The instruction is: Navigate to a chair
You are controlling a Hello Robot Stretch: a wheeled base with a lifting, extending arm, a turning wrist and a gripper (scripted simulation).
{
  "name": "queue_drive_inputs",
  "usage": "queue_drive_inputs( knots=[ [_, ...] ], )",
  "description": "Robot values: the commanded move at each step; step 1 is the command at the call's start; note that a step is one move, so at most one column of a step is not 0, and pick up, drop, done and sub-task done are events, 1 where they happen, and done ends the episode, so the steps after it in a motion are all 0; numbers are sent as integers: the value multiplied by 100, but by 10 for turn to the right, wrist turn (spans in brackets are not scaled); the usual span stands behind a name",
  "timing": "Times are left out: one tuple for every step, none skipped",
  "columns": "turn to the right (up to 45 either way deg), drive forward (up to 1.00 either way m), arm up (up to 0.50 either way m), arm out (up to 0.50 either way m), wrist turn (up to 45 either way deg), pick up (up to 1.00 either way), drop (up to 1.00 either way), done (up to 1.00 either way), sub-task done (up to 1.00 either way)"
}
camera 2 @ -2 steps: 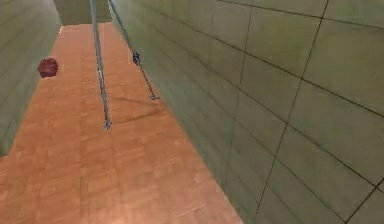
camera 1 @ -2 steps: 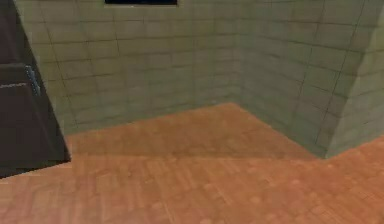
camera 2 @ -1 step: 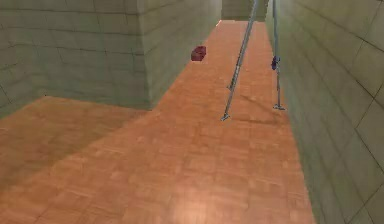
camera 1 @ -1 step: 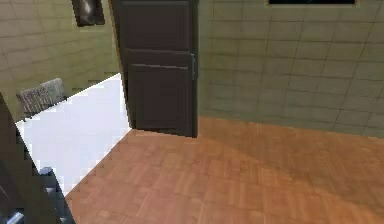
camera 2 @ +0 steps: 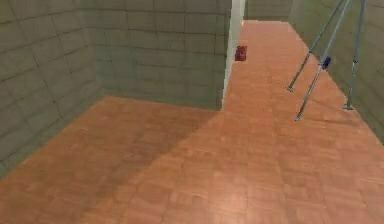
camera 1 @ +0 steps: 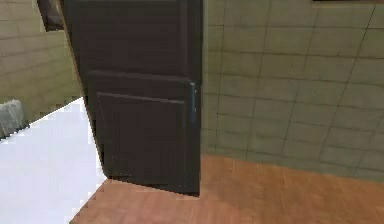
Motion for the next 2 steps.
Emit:
queue_drive_inputs(
  knots=[
    [-420,0,0,0,0,0,0,0,0],
    [-30,0,0,0,0,0,0,0,0]
  ],
)
